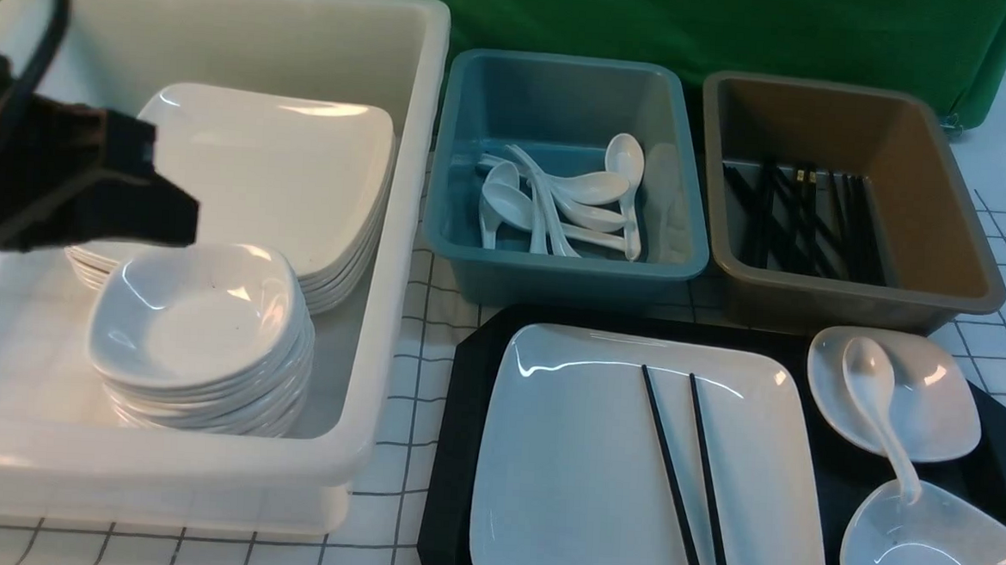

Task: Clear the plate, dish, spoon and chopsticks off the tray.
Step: Use the right arm to grab a soup spoon from the plate

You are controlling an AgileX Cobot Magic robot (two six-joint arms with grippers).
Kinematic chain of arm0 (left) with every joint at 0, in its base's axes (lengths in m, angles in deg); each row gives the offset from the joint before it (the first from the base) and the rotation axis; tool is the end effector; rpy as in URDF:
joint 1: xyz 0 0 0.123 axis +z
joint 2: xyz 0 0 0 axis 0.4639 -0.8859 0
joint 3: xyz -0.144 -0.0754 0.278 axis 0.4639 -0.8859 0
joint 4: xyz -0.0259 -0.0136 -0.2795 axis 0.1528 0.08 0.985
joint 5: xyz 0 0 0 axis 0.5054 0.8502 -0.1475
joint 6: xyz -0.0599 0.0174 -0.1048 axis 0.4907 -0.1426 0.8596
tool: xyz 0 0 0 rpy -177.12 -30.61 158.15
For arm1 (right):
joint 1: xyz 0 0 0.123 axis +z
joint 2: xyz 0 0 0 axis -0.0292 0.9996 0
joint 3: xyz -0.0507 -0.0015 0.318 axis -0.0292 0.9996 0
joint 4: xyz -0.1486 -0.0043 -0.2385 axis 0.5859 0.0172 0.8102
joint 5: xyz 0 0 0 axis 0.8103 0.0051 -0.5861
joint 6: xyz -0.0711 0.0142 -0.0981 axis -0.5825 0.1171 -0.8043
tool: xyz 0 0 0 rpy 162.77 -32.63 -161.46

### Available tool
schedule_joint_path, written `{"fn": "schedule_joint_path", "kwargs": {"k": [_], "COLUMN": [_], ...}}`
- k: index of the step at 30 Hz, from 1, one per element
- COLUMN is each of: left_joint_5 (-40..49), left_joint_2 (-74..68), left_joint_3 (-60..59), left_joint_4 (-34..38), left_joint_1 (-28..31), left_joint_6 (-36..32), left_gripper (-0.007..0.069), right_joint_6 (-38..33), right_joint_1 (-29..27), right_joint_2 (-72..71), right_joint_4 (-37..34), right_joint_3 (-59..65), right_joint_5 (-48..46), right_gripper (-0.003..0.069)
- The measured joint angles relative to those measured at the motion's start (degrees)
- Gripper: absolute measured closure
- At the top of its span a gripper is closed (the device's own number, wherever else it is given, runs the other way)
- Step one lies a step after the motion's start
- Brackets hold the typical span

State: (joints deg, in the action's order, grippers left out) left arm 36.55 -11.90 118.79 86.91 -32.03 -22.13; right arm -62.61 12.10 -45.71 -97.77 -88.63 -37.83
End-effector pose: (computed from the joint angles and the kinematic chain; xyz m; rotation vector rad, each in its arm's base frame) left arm 0.2397 -0.0690 0.3955 0.1879 2.4315 -0.5893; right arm 0.1188 0.0389 0.3247 0.0501 1.9700 0.4599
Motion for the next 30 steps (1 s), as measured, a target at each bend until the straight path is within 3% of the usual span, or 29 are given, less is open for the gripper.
{"fn": "schedule_joint_path", "kwargs": {"k": [4, 8, 11, 15, 18, 21, 22, 25, 30], "left_joint_5": [1.5, 1.4, 1.6, 0.2, -3.3, -12.5, -13.2, -24.5, -33.9], "left_joint_2": [-4.4, -7.3, -10.5, -14.7, -16.7, -19.0, -19.1, -21.1, -23.6], "left_joint_3": [5.8, 7.6, 7.8, 7.8, 7.8, 7.8, 7.8, 7.8, 7.8], "left_joint_4": [-5.8, -10.9, -13.9, -14.9, -15.1, -14.6, -14.6, -13.6, -13.4], "left_joint_1": [-12.0, -23.9, -32.8, -40.2, -42.9, -44.6, -44.6, -45.0, -45.0], "left_joint_6": [2.4, 6.2, 7.1, 7.2, 6.2, 3.5, 3.3, 1.4, -1.4], "left_gripper": [0.0635, 0.0636, 0.0636, 0.0636, 0.0636, 0.0636, 0.0636, 0.0632, 0.0628], "right_joint_6": [-6.8, -12.5, -15.4, -16.3, -16.3, -16.3, -16.3, -16.3, -16.3], "right_joint_1": [5.1, 5.5, 3.2, -3.0, -6.2, -8.4, -8.4, -8.9, -9.0], "right_joint_2": [16.8, 30.4, 39.8, 49.5, 54.5, 60.4, 60.5, 65.9, 71.5], "right_joint_4": [0.2, 0.9, 1.0, 1.2, 1.5, 1.8, 1.8, 1.8, 1.8], "right_joint_3": [-12.7, -22.3, -28.1, -33.3, -34.7, -35.4, -35.4, -35.5, -35.5], "right_joint_5": [-13.4, -23.1, -27.4, -29.4, -29.4, -28.4, -28.2, -25.5, -21.2], "right_gripper": [0.0657, 0.0657, 0.0657, 0.0623, 0.0560, 0.0416, 0.0405, 0.0248, 0.0189]}}
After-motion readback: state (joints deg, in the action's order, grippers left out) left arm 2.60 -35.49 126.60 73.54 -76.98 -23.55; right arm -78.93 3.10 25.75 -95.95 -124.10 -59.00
